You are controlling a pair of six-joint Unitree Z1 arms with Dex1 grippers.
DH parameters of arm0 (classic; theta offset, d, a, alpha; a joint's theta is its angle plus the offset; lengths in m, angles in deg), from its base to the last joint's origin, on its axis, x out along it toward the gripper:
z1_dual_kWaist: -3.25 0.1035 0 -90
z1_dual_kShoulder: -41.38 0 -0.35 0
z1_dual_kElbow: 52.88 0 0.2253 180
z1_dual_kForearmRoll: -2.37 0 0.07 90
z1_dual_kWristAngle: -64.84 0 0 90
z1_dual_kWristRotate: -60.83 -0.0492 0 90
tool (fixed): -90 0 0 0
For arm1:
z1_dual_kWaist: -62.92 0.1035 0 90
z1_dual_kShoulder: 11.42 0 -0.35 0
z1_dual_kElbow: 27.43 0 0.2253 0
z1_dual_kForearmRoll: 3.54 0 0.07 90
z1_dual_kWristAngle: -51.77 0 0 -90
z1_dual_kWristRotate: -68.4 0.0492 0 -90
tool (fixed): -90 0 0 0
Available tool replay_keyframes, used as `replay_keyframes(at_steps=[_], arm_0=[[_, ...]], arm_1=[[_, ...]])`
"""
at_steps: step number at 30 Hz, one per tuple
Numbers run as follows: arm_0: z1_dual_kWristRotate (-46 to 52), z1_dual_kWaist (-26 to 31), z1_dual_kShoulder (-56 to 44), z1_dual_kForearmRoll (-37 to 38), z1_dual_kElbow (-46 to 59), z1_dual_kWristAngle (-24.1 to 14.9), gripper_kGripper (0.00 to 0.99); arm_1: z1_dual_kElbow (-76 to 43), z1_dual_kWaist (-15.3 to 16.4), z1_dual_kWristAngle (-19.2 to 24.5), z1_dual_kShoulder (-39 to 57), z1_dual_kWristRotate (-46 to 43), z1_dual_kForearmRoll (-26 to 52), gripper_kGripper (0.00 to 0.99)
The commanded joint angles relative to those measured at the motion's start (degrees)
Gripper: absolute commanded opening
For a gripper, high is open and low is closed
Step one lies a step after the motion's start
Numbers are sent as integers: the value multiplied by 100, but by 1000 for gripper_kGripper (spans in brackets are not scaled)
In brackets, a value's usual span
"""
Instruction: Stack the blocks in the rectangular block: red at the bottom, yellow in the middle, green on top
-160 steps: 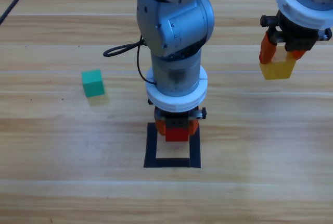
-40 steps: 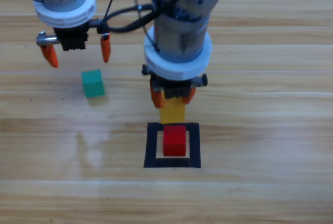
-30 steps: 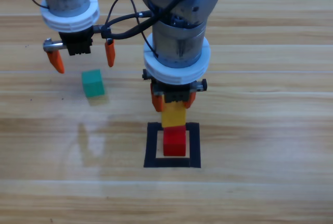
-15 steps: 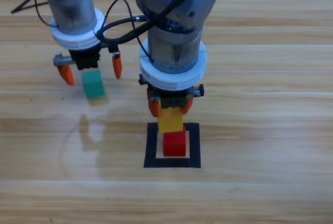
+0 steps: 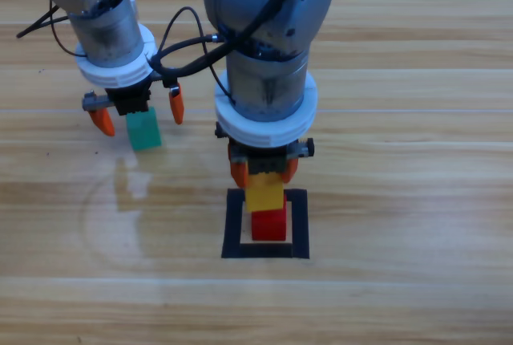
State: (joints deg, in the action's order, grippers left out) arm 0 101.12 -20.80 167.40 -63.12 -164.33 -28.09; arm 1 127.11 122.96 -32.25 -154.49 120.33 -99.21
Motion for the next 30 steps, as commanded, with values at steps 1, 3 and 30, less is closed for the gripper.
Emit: replay_keyframes(at_steps=[1,3,30], arm_0=[[-56,119,266,74,38,-50,971],[-21,111,310,65,20,-85,971],[58,-83,485,65,-121,-225,960]], arm_1=[[-137,166,18,-476,45,-107,150],[-146,166,35,-493,45,-107,150],[126,236,264,1511,-992,-37,990]])
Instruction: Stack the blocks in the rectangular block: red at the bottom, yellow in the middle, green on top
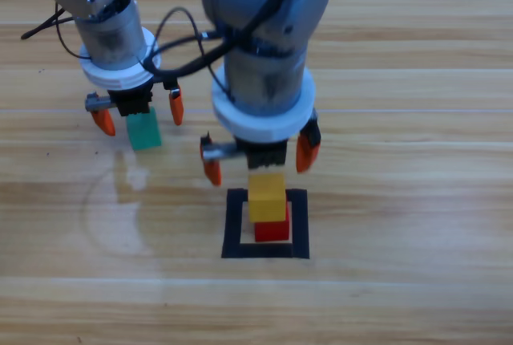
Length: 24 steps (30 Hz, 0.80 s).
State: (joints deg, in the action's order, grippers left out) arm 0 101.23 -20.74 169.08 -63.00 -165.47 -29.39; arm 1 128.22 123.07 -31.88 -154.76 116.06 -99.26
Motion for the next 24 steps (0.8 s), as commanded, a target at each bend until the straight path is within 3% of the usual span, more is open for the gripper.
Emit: replay_keyframes(at_steps=[1,4,5,8,9,13,16,18,21,24], arm_0=[[47,-89,326,53,-15,-104,960],[65,-89,370,61,-51,-104,959],[65,-89,379,61,-68,-104,959],[82,-115,423,61,-94,-112,959],[100,-124,449,61,-112,-130,959],[126,-186,563,61,-191,-235,945],[100,-186,599,70,-200,-235,874],[82,-186,651,149,-191,-218,775],[74,-203,783,193,-226,-209,660],[74,-221,801,176,-200,-227,483]], arm_1=[[-55,243,245,1774,-723,13,989],[-715,296,376,2618,-1242,338,986],[-1365,296,376,3049,-1409,768,986],[-4494,181,262,4886,-1936,3115,985],[-5109,155,245,5290,-2138,3449,985],[-6225,155,227,5853,-3210,3669,985],[-6612,155,-397,5879,-4089,3669,985],[-6884,146,-1047,5923,-4511,3669,985],[-7218,146,-1276,6301,-4898,3818,986],[-7693,146,-1434,6811,-5153,4214,986]])
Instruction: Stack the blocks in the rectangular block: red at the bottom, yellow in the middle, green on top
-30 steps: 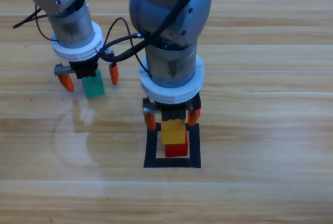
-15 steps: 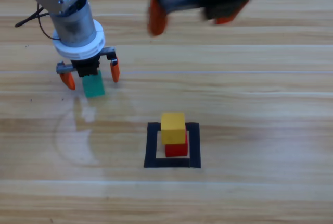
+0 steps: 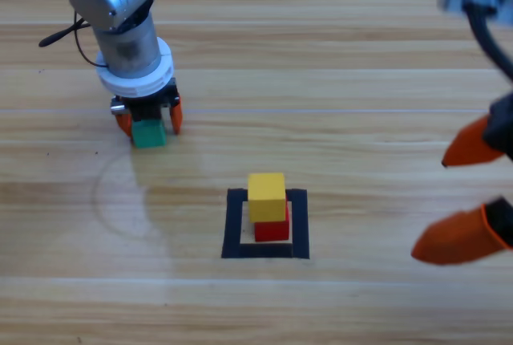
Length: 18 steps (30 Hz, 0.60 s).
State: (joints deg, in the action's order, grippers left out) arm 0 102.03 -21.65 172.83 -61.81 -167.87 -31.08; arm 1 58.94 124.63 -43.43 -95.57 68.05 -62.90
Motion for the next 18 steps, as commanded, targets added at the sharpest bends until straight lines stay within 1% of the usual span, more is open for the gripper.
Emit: replay_keyframes(at_steps=[1,2,4,5,6,7,8,9,10,11,14,18], arm_0=[[-15,-130,399,22,40,-67,410],[-59,-130,312,-39,23,-93,285],[-174,-130,153,-180,-74,-119,107],[-235,-130,101,-321,-250,-119,72],[-305,-191,92,-505,-531,-119,69],[-367,-279,145,-866,-979,-119,61],[-402,-464,347,-1788,-2087,-251,0],[-490,-561,479,-2369,-2904,-295,0],[-613,-657,575,-2843,-3616,-286,0],[-736,-745,575,-3080,-4082,-278,0],[-1096,-1026,127,-3098,-4231,-84,0],[-1386,-1580,-84,-3107,-4389,118,0]], arm_1=[[-879,-9,-280,980,-396,648,986],[-932,-27,-262,997,-422,657,986],[-985,-80,-262,980,-457,657,986],[-993,-88,-262,971,-475,657,986],[-1011,-88,-271,971,-510,657,986],[-1028,-88,-280,971,-572,640,986],[-1028,-88,-280,980,-642,604,986],[-1037,-88,-280,997,-651,578,986],[-1028,-88,-280,1015,-660,543,986],[-1037,-88,-280,1032,-660,534,986],[-1072,-88,-280,1050,-686,499,986],[-1028,-88,-367,1032,-686,446,986]])
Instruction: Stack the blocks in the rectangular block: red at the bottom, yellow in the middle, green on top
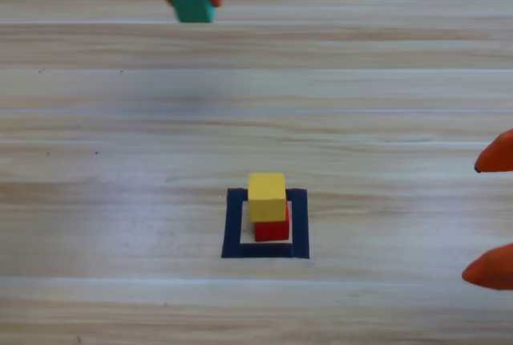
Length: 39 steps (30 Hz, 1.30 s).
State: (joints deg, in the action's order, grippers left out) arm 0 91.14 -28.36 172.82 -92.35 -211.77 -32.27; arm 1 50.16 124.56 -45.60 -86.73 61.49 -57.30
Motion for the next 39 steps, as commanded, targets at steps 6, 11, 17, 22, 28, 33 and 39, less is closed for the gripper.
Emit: replay_keyframes(at_steps=[6,11,17,22,28,33,39], arm_0=[[-306,-1594,-75,-71,150,334,0],[327,-1876,-216,-89,537,334,0],[1267,-2034,-479,-89,1248,272,0],[2023,-2130,-681,-89,1714,35,0],[2963,-2412,-699,-89,2075,-229,0],[3579,-2596,-506,-89,2180,-378,0],[3763,-2596,-383,-89,2083,-466,0]], arm_1=[[-123,-82,-159,157,-21,-167,986],[-123,-134,-185,219,-12,-193,986],[-123,-170,-211,175,-12,-193,986],[-115,-178,-211,96,-4,-193,986],[-106,-178,-211,-19,-12,-211,986],[-106,-178,-211,-80,-12,-228,986],[-106,-178,-255,-107,-21,-237,986]])
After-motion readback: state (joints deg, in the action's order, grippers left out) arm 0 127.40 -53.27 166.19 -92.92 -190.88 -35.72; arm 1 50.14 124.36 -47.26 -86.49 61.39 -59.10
